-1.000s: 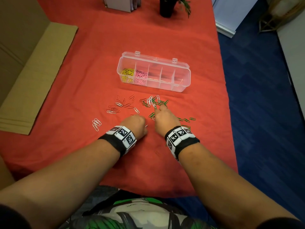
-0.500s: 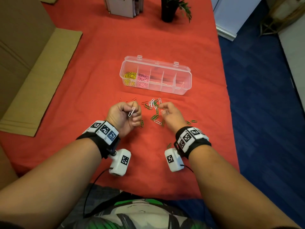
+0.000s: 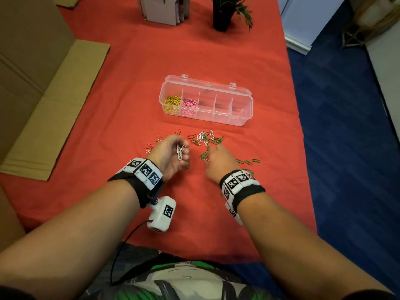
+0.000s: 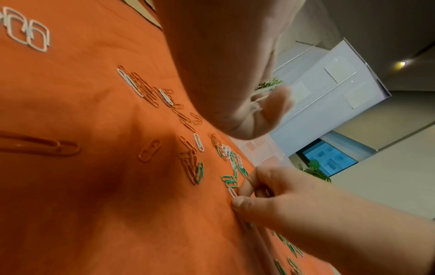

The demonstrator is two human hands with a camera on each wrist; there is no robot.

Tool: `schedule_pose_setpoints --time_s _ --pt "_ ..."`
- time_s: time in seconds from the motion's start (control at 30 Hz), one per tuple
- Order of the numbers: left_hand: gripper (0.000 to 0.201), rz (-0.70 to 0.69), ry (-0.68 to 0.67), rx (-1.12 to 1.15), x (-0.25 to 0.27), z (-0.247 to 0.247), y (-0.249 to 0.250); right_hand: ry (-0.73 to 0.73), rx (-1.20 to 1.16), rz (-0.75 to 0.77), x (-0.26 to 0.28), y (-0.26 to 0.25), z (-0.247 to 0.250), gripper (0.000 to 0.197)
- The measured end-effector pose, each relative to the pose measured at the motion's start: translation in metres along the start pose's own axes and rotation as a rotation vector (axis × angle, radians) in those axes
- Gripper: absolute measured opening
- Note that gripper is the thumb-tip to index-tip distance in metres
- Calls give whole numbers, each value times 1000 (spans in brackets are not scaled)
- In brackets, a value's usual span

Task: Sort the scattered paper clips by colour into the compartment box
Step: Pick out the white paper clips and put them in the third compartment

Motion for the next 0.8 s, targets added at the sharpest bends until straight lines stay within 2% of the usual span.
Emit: schedule_pose_setpoints --time_s 0.1,0.2,0.23,0.3,0.4,0.53,0.7,0.8 --pt "22 50 119 -132 -7 7 -1 -2 96 23 -1 -3 -3 33" --pt "20 71 123 -170 -9 7 7 -40 -10 52 -8 -1 2 27" --pt "20 71 112 -171 -11 5 11 -45 -112 49 -12 2 5 21" --pt "21 58 87 -151 -15 -3 25 -50 -472 1 -15 9 14 10" --pt "21 28 35 -138 -24 -23 49 -6 -949 -42 -17 19 32 30" --pt "19 -16 41 -146 -42 -50 81 -52 -1256 -87 -17 24 52 32" --pt "13 -66 61 -134 -54 -68 100 -72 -1831 -110 -15 34 69 24" --pt "19 -105 95 -145 -53 -65 102 -98 -1870 -159 -17 37 74 22"
Point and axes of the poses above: each hand's wrist, its own x-axis away from the middle knuckle, its own z-axis out of the back of the hand, y = z × x, the point moved 1 cm from there along -x, towards the middle knuckle, and after that the axes turned 11 degrees about -y, right-handed, at the moved point
